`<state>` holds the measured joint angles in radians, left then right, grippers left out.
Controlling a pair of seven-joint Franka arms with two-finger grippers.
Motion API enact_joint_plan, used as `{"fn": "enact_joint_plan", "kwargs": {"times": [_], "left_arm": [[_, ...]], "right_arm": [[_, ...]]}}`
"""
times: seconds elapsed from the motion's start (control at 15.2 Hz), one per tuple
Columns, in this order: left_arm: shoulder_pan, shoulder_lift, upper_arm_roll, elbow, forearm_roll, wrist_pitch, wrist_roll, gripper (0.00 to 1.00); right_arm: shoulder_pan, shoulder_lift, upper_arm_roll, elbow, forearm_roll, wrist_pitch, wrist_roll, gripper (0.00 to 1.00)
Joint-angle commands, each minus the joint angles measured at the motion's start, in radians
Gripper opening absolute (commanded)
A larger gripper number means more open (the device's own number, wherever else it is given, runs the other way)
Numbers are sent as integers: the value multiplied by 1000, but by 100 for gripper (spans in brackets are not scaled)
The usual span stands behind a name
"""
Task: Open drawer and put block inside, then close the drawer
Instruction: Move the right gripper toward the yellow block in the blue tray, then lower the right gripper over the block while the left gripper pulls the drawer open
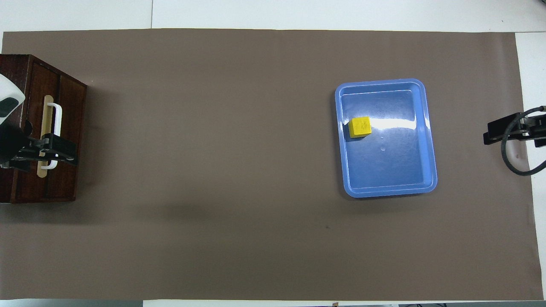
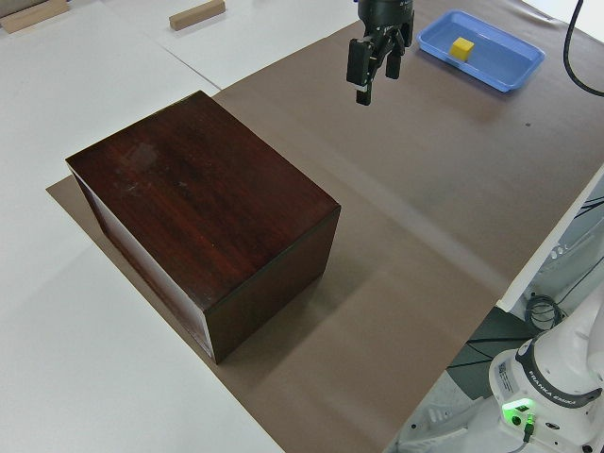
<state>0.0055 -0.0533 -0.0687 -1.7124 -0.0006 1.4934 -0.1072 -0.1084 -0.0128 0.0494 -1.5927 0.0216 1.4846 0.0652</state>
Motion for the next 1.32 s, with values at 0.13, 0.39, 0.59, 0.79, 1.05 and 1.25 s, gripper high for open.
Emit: {"fn": "enact_joint_plan", "kwargs": {"times": [0.13,0.39,0.59,0.79,1.05,1.25], "left_arm": [[-15,-13,-3,-44,-3,126,-11,100],[-38,-8,-5,-154,166,355,-8,100],[-74,68,-5,-162,318,422,-12,100],[-67,137,-5,-173,398,523,-12,100],[-18,200,-5,-184,511,646,-5,100],[27,199,-5,-240,511,706,-9,100]], "right_arm": [[-51,-1,0,-101,132,55,265,100],[-50,108,0,-144,256,175,560,100],[-53,171,-2,-206,378,297,689,100],[-66,203,-2,-279,507,375,754,100],[-79,319,-2,-264,569,381,765,100],[-65,369,-2,-253,633,431,791,100]]}}
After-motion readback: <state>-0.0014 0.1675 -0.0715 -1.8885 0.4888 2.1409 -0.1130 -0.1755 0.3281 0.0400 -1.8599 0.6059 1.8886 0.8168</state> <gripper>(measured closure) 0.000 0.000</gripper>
